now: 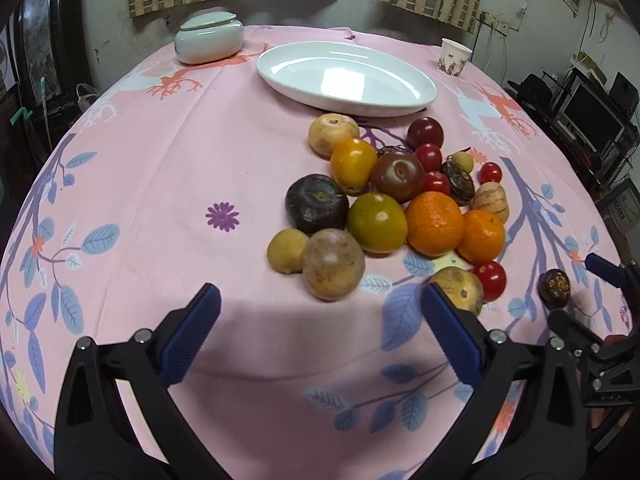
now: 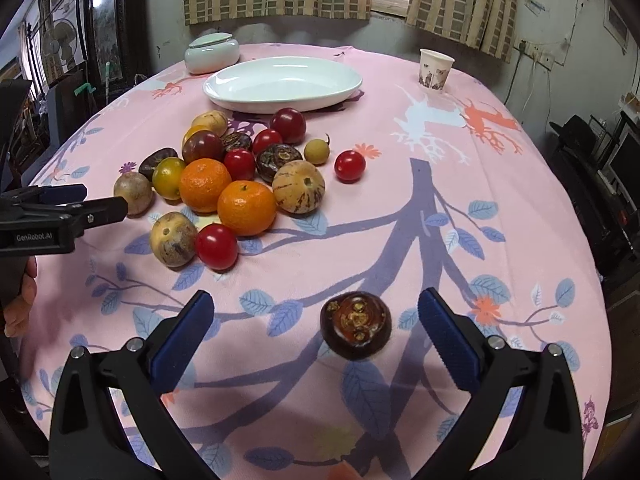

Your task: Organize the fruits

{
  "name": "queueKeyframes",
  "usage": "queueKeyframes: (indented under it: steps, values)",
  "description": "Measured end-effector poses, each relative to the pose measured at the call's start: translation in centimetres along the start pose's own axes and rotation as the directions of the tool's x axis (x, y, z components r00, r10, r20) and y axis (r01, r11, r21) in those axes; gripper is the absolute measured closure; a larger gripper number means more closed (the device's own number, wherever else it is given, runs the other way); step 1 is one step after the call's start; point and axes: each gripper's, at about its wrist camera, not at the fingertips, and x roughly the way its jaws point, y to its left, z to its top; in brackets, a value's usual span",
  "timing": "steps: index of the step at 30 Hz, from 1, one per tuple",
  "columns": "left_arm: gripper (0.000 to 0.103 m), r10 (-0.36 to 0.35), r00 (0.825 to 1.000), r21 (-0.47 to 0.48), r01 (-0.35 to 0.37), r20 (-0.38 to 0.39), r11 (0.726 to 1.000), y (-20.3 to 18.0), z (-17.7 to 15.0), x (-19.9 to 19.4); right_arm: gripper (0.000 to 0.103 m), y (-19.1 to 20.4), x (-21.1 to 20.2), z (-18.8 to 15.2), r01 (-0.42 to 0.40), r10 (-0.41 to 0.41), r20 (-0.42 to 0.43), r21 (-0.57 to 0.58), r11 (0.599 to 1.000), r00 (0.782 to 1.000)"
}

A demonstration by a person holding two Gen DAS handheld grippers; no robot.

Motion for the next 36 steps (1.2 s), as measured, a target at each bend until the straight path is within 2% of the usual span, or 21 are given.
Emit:
queueKeyframes:
  steps: [4,6,7,9,11,15,16,17,18,21,25,30,34,36]
  values:
    - [0.004,-0.040,0.999,0.012,0.040,-0.035,0.999,0.4,0.5,1.1,0.001,-0.2,0.6,0.2,-0.067,0.067,0.015,0.013,0.998,0.998]
    - [0.022,-0.040,0.998,0.013,0.041,-0.047,0.999,0.6,0.6,1.4,0.001,-0.1,0.8,0.3,-0.096,0.096,0.009,0.008,0.995,0.995]
    - [0.027,-0.043,0.998,0.009,0.043,-0.055,0.999,0.7,0.7,1.6,0.001,0.0,1.0,0.3,-0.104,0.104,0.005,0.004,0.995,0.995]
    - [0.046,-0.055,0.996,0.004,0.056,-0.070,0.998,0.7,0.9,1.9,0.001,0.0,1.3,0.3,-0.112,0.112,0.001,0.004,0.994,0.994]
    - [0.047,-0.058,0.995,0.012,0.059,-0.086,0.998,0.4,1.0,2.3,0.001,-0.1,1.6,0.3,-0.134,0.134,-0.007,0.013,0.991,0.991]
    - [0.048,-0.018,0.996,0.017,0.020,-0.090,1.000,0.0,1.1,2.8,0.001,-0.5,2.0,0.3,-0.151,0.151,-0.012,0.032,0.988,0.988]
    - [0.053,-0.015,0.996,0.009,0.016,-0.091,1.000,0.0,1.2,2.9,0.001,-0.5,2.0,0.3,-0.150,0.150,-0.012,0.029,0.988,0.989]
    - [0.065,-0.032,0.995,0.003,0.032,-0.090,0.999,0.0,1.3,2.9,0.001,-0.4,2.1,0.3,-0.146,0.146,-0.013,0.025,0.989,0.989]
    - [0.069,-0.044,0.995,0.004,0.044,-0.087,0.999,-0.1,1.3,2.8,0.001,-0.4,2.0,0.2,-0.144,0.144,-0.014,0.022,0.989,0.989]
    - [0.070,-0.016,0.997,0.016,0.018,-0.076,1.000,-0.6,1.4,2.7,0.001,-0.1,1.9,0.2,-0.131,0.131,-0.019,0.006,0.991,0.991]
    - [0.070,-0.055,0.998,-0.004,0.055,-0.044,0.998,-0.1,1.1,1.9,0.001,0.3,1.5,0.2,-0.113,0.112,-0.026,-0.016,0.993,0.993]
    - [0.070,-0.092,0.995,0.045,0.094,-0.030,0.995,0.0,-0.4,0.1,0.001,1.0,0.9,0.7,-0.111,0.108,-0.039,-0.071,0.991,0.993]
    - [0.070,-0.116,0.993,0.049,0.118,-0.034,0.992,0.7,-1.6,-0.6,0.001,1.8,1.6,1.5,-0.100,0.091,-0.071,-0.136,0.986,0.993]
    - [0.070,-0.133,0.990,0.046,0.135,-0.037,0.990,0.9,-2.1,-0.8,0.008,2.3,2.3,1.8,-0.124,0.109,-0.105,-0.151,0.981,0.989]
